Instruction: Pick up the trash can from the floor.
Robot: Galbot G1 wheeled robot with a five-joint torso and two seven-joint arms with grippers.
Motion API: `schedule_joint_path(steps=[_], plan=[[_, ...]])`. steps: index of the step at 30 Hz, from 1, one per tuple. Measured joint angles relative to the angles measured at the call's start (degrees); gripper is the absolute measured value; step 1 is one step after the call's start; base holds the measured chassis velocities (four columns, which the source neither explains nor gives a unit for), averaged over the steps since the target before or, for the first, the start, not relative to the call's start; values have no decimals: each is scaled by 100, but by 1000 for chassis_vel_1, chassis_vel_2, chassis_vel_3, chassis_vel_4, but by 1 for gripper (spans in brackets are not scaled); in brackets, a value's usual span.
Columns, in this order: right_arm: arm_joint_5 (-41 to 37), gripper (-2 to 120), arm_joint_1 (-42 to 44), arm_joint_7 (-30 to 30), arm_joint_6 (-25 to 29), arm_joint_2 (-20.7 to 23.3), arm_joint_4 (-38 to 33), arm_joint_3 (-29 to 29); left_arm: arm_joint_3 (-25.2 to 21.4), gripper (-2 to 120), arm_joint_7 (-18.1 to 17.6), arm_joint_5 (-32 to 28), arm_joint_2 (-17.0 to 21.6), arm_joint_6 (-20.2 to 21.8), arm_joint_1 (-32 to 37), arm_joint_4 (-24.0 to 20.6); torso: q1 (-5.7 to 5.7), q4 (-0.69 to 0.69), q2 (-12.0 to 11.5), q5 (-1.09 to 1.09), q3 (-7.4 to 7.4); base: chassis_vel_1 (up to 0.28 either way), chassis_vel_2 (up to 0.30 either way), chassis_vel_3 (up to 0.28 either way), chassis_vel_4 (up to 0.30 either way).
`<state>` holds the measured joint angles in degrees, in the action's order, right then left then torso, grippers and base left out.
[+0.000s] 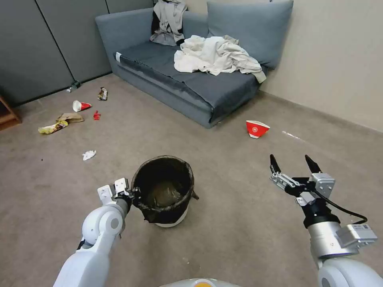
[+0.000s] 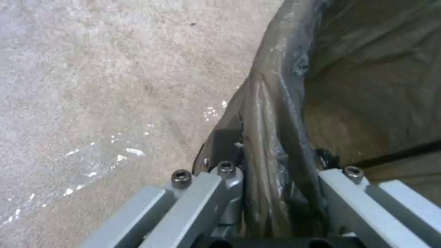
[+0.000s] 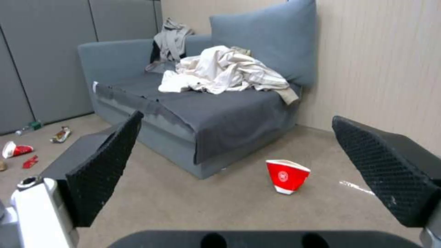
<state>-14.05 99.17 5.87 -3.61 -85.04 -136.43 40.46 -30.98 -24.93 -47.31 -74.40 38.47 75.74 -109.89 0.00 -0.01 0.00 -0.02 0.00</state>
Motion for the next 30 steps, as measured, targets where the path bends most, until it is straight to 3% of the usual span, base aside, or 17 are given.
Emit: schedule_joint_path(steps=[7,9,14,17,21,30], plan=[[-4,100,-8,1,8,8,-4,-17,-213,4,-80,-162,47,-4,175,-470,0,0,0,1,0,0,0,0,0],[-7,100,-16,2,8,10,-7,-32,-379,4,-118,-369,101,0,373,-879,0,0,0,3,0,0,0,0,0],[-11,100,-31,5,8,10,-7,-51,-535,4,-141,-544,138,7,602,-1368,-1,1,0,2,0,0,0,0,0],[-22,100,-40,9,7,11,-27,-59,-706,4,-217,-733,118,33,852,-1997,0,0,0,3,0,0,0,0,0],[-47,100,-45,11,2,22,-50,-57,-812,4,-225,-780,50,39,1093,-2408,-1,1,0,3,0,0,0,0,0],[-132,100,-50,11,-11,44,-94,-39,-944,4,-203,-766,-113,40,1403,-2841,-1,0,0,2,-1,0,0,0,0]])
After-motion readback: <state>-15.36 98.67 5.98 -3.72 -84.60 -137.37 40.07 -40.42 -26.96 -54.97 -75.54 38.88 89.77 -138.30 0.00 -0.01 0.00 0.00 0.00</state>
